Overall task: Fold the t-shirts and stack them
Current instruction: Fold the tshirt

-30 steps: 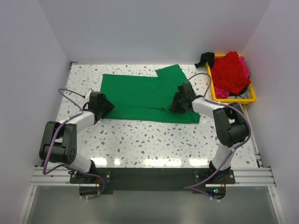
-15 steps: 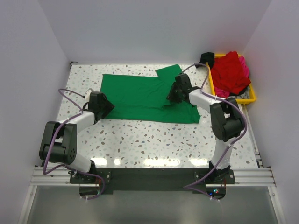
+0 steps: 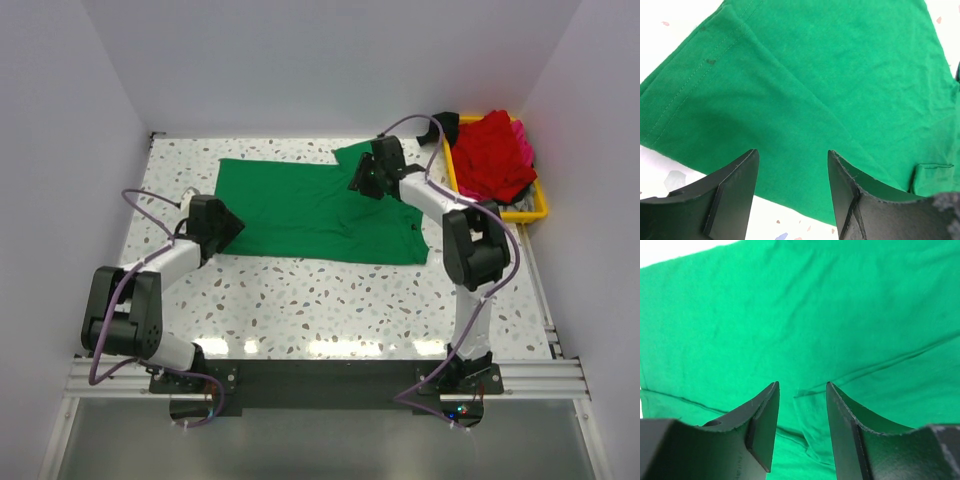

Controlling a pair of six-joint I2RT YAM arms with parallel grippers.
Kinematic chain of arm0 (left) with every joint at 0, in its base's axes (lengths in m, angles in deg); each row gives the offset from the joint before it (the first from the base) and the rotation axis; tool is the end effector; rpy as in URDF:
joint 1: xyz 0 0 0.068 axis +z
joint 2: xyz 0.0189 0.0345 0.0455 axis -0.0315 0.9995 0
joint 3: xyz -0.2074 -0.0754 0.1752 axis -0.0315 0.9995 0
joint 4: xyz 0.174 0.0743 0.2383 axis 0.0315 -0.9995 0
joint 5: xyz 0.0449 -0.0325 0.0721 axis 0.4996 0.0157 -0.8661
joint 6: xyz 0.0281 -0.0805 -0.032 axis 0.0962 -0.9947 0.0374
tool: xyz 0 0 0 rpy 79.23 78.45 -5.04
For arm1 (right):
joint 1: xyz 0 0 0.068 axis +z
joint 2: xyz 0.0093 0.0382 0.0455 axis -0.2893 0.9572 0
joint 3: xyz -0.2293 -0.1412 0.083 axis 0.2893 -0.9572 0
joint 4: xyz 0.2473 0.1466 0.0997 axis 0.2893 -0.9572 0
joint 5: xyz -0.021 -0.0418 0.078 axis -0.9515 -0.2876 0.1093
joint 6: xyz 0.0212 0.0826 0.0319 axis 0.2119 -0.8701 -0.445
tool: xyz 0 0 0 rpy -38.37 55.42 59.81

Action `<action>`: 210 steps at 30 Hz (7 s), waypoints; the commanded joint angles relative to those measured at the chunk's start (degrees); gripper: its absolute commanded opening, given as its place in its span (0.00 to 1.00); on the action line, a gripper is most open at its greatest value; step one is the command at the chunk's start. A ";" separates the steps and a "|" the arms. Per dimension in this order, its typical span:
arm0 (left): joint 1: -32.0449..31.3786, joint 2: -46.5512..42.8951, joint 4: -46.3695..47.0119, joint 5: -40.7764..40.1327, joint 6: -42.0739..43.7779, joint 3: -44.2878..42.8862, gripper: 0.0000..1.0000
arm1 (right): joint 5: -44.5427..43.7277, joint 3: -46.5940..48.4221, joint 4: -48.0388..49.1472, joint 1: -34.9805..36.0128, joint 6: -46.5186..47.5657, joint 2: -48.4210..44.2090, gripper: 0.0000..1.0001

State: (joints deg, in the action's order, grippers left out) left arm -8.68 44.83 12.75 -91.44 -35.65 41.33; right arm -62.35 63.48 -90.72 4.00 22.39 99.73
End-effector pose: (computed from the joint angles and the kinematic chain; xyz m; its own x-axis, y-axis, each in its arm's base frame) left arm 0.3555 -0.0347 0.1190 -0.4372 -0.7604 -0.4804 -0.5260 0.6494 -0.5492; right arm 0.5073 0.1943 0.1649 -0.7321 0.3719 -0.5707 0.0972 0.8863 0.4529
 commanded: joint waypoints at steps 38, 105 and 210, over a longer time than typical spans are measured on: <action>6.52 -2.61 4.37 -8.32 -2.74 13.04 0.59 | -6.69 -43.70 5.58 -3.86 -5.28 -26.43 0.44; 6.00 43.26 -10.93 -14.47 20.11 -54.98 0.45 | -1.23 19.56 -2.51 -8.69 19.41 11.44 0.53; 4.76 39.66 -2.58 -13.34 24.60 -48.65 0.00 | -6.60 41.72 -5.23 -9.13 24.42 31.74 0.41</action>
State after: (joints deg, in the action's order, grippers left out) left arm -3.87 86.43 7.11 -105.04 -11.80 -7.52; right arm -69.67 102.91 -96.30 -4.90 47.20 130.33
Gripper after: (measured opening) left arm 0.080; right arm 0.411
